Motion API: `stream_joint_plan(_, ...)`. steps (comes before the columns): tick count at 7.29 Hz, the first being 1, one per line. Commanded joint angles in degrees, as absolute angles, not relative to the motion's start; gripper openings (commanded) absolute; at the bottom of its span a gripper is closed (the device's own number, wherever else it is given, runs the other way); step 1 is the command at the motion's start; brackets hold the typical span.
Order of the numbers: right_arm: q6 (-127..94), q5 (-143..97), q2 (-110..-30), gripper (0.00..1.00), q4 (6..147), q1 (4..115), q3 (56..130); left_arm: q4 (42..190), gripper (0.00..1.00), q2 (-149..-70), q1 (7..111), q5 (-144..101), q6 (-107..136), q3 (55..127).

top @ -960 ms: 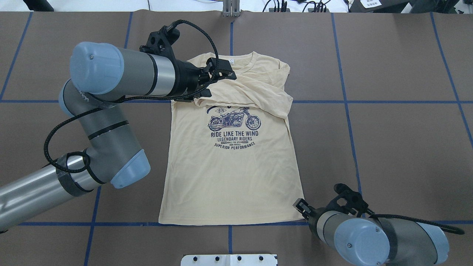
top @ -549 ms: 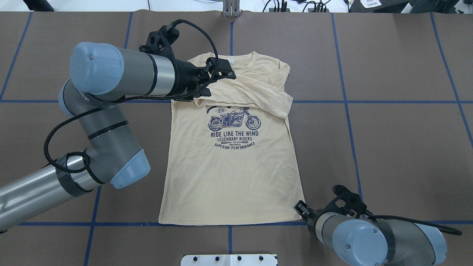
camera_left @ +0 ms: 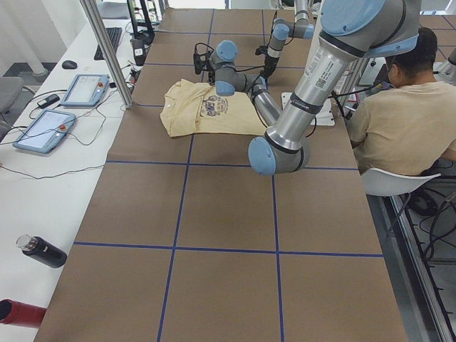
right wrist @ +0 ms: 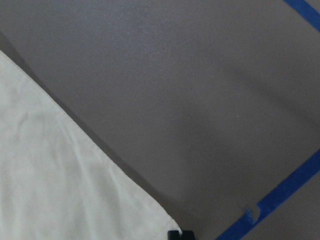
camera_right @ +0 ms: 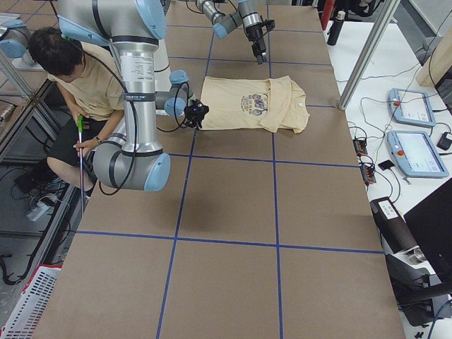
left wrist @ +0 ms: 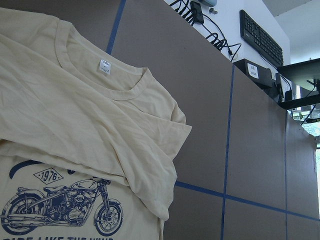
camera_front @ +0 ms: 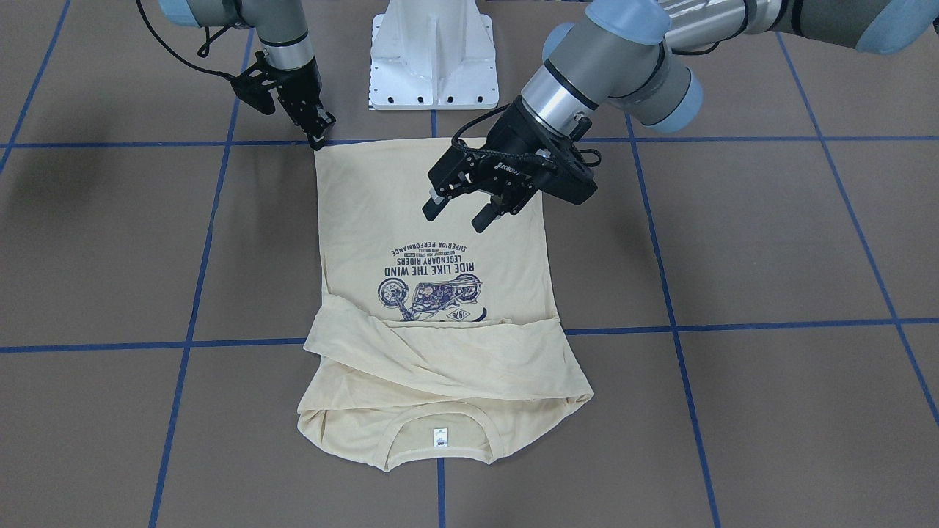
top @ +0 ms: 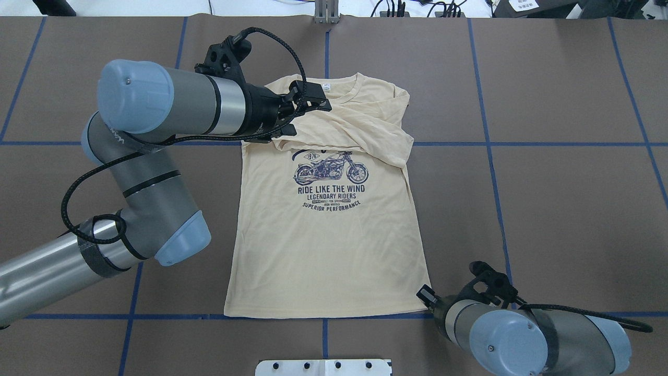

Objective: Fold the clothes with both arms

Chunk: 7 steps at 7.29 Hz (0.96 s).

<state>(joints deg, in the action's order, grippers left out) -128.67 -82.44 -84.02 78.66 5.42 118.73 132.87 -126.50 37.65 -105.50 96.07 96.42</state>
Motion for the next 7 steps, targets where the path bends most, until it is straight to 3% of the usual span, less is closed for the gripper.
stream_joint_plan(1, -128.7, -82.4, -84.0, 0.0, 78.7, 5.5, 119.4, 132.9, 0.94, -126.1, 37.6, -104.9, 96.1, 96.4)
stream_joint_plan(4, -129.4, -82.4, -87.3, 0.0, 79.4, 5.5, 125.2, 127.9, 0.92, -121.3, 36.7, -105.0, 96.2, 100.3)
stream_joint_plan(6, -129.6, -82.4, -87.9, 0.0, 79.4, 3.5, 125.6, 123.3, 0.92, -106.9, 25.6, -100.0, 96.4, 114.7)
stream_joint_plan(7, -129.6, -82.4, -88.7, 0.0, 79.4, 2.8, 126.3, 120.3, 0.92, -102.8, 22.1, -98.4, 97.1, 117.6)
